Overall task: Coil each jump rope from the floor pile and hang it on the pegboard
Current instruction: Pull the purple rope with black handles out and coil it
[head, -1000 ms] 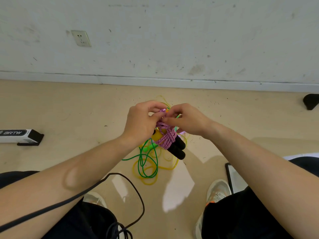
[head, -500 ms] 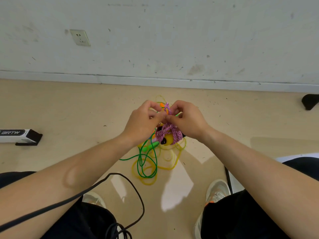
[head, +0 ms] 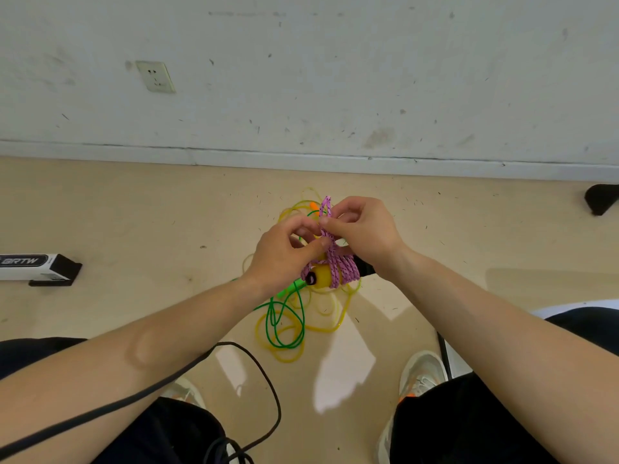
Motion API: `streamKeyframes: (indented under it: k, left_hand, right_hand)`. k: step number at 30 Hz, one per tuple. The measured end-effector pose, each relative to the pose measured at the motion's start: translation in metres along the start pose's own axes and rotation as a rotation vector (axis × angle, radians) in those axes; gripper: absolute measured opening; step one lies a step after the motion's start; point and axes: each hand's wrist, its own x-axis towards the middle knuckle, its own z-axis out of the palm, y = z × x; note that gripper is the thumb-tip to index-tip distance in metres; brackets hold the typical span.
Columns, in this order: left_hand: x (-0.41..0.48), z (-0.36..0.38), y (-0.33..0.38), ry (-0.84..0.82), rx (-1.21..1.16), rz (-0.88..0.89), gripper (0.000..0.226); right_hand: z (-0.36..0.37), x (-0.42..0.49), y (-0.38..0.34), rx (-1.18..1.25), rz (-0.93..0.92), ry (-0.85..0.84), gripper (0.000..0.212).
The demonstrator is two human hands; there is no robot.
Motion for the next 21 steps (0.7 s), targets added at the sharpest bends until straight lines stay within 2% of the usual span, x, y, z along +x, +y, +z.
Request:
streamKeyframes:
  k: [3,7,10,13,18,21]
  left_hand:
    - [0.0007,0.002,0.0,0.024,-0.041,-0.026,0.006]
    - [0.0013,0.0026,-0.0008,0.014,-0.093,-0.044,0.01]
    - [0.0031,0.001,-0.0035,-0.034,-0.017,-0.015,0.012]
    - [0.0057,-0.003,-0.0046,-0.124,0.1,-0.005,0.028]
    - [0.0057,-0.0007,-0.0036,-0.166,0.224,0.012,0.018]
    - [0.0082,-0.0036,0.0025,-0.198,0.139,-0.031,0.017]
  right_hand:
    - [0.0016,-0.0025,-0.0019,0.001,-0.017,0.016,0.014]
    - [0.0026,-0.0032,-0.0045,-0.068,-0.05,0.027,0.011]
    - [0.0034,-0.0033,-0.0058,-0.11,-0.047,-0.003,0.013]
    - [0.0059,-0.0049,-0.0077,-0.129,-0.061,-0.024,0.013]
    - [0.0052,-0.0034,-0.0061,-0.076,-0.062,-0.003,0.012]
    - [0.004,-0.0013,-0.0048,0.009,-0.047,0.001,0.014]
